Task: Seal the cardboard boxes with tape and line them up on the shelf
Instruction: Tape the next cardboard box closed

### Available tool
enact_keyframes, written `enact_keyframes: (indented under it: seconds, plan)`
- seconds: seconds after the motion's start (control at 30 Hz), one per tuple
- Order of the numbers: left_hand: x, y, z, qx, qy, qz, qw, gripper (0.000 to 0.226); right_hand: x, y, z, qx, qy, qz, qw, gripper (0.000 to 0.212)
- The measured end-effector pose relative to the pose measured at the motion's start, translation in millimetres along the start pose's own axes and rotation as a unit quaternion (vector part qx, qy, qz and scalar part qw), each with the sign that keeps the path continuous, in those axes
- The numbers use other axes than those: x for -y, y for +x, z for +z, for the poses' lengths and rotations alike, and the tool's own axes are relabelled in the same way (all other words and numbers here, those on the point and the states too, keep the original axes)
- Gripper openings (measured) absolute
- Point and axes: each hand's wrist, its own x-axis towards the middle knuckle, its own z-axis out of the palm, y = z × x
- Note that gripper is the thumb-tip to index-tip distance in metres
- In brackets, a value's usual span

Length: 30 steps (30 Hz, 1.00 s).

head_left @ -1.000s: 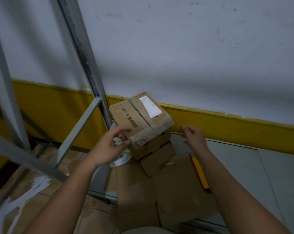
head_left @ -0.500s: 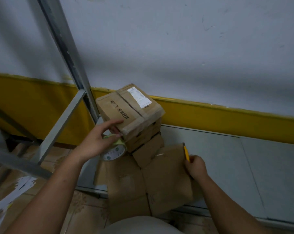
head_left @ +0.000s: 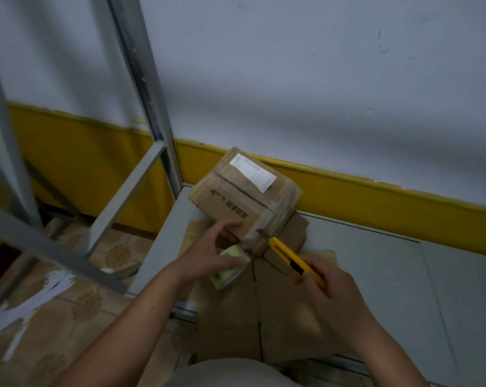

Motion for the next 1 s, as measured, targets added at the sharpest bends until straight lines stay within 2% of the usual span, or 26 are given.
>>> enact_keyframes:
  seconds: [0.1, 0.2, 0.5, 0.63, 0.87, 1.0]
  plan:
    - [9.9, -3.4, 10.2, -0.017, -0.032, 0.008, 0.999, 0.080, 0.0, 5.0, 12.6, 0.075, -0.058, -0.001, 0.996, 0.020]
    - [16.9, -6.3, 15.4, -0.022, -0.058, 0.023, 0.998, 0.085, -3.5, 14.2, 20.5, 0.102, -0.110, -0.016, 0.989, 0.017]
    - [22.0, -6.8, 22.2, -0.041, -0.062, 0.029, 0.997, 0.086, 1.0, 24.6, 23.5, 0.119, -0.188, -0.062, 0.973, 0.016]
    - [25.3, -5.5, 23.2, -0.037, -0.081, 0.035, 0.995, 0.086, 5.4, 23.2, 24.3, 0.127, -0.211, -0.053, 0.968, 0.022]
    - [31.5, -5.4, 30.3, -0.027, -0.144, 0.046, 0.988, 0.085, 19.7, 18.2, 28.7, 0.139, -0.234, -0.035, 0.962, 0.019]
    - [35.5, -4.3, 31.9, -0.028, -0.139, 0.051, 0.989, 0.085, 27.9, 18.8, 31.5, 0.152, -0.248, -0.017, 0.957, 0.018]
